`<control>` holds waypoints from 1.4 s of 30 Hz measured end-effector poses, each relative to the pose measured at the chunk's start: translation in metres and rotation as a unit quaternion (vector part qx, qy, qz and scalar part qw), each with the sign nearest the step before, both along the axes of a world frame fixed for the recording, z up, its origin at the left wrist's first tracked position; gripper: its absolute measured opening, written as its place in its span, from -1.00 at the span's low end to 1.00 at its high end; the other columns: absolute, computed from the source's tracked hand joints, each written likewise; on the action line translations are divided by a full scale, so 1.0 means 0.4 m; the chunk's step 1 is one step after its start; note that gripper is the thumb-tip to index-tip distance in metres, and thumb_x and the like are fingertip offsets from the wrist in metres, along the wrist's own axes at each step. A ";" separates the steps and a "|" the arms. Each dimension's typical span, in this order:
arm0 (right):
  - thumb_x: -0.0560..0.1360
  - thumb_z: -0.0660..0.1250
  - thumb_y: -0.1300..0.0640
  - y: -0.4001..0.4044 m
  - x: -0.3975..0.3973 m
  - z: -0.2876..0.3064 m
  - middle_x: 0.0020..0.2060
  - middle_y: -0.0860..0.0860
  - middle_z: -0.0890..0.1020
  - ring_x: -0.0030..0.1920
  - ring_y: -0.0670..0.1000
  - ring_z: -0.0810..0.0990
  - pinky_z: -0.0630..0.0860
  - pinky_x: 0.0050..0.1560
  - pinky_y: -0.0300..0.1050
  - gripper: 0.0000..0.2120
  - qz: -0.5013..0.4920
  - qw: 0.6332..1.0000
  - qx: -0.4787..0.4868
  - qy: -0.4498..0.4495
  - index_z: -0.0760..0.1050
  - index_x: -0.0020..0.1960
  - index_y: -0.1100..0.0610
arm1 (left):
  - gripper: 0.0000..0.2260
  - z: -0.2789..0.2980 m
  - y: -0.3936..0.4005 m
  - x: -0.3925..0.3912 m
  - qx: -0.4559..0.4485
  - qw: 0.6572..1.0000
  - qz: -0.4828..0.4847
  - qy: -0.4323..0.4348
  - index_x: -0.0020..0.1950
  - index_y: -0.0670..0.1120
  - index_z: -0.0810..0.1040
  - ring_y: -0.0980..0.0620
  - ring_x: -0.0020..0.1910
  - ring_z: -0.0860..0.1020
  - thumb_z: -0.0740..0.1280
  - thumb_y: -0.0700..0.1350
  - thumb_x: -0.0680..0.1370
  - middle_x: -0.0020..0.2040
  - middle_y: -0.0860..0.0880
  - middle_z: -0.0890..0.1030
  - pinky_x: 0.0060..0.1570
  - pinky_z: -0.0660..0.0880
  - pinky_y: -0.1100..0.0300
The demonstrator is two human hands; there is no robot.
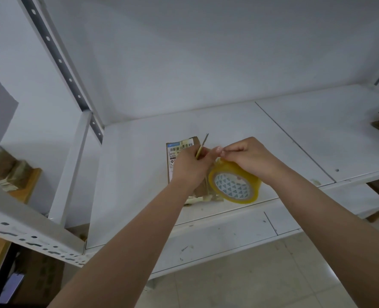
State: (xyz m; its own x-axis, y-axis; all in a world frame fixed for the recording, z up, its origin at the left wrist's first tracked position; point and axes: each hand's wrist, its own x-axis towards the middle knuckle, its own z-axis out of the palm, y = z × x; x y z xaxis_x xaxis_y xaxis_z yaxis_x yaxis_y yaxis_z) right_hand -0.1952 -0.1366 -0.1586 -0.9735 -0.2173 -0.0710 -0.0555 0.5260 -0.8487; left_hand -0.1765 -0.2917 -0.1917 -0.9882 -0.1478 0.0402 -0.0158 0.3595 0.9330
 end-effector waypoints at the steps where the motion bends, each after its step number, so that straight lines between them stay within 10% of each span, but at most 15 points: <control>1: 0.50 0.42 0.03 0.004 -0.001 0.001 -0.28 -0.06 0.71 -0.22 -0.08 0.68 0.56 -0.15 -0.19 -0.85 0.005 1.000 -0.013 -0.014 0.68 -0.24 -0.10 | -0.67 0.002 0.002 0.000 -0.001 1.000 0.001 0.010 -0.38 0.03 0.43 0.15 -0.46 0.40 0.42 0.12 0.50 -0.56 0.18 0.43 -0.29 0.38 0.18; 13: 0.15 0.47 -0.26 0.049 -0.033 0.017 -0.30 0.00 0.70 -0.37 -0.02 0.61 0.50 -0.38 -0.19 -0.52 0.096 0.986 -0.076 -0.110 0.68 -0.08 0.04 | -0.66 -0.048 -0.157 0.061 -0.212 0.960 0.172 0.062 -0.30 -0.03 0.30 0.11 -0.41 0.38 0.29 0.06 0.60 -0.41 0.09 0.40 -0.42 0.21 0.17; 19: 0.33 0.46 -0.29 0.078 -0.035 -0.046 -0.17 -0.08 0.63 -0.19 -0.06 0.63 0.59 -0.10 -0.04 -0.69 0.121 0.970 0.208 -0.038 0.61 -0.19 -0.05 | -0.64 -0.167 -0.229 0.185 -0.207 0.952 0.224 -0.013 -0.29 -0.10 0.32 0.03 -0.42 0.41 0.26 0.07 0.61 -0.43 -0.02 0.42 -0.44 0.22 0.18; 42: 0.36 0.29 -0.44 -0.007 -0.030 -0.155 -0.27 -0.16 0.54 -0.17 -0.07 0.53 0.24 -0.34 -0.19 -0.56 0.088 0.862 0.496 0.051 0.48 -0.19 -0.06 | -0.62 -0.285 -0.208 0.156 -0.255 0.937 0.215 -0.102 -0.24 -0.07 0.32 -0.04 -0.35 0.46 0.18 0.20 0.60 -0.35 0.05 0.49 -0.43 0.25 0.18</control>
State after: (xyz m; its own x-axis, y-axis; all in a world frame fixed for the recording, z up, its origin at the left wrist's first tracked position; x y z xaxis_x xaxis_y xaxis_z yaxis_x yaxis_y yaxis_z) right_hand -0.2071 -0.1395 -0.2207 -0.9439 -0.2439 -0.2224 -0.2565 0.9661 0.0290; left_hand -0.1142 -0.3750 -0.3059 -0.8364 -0.5473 0.0299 -0.4212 0.6766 0.6040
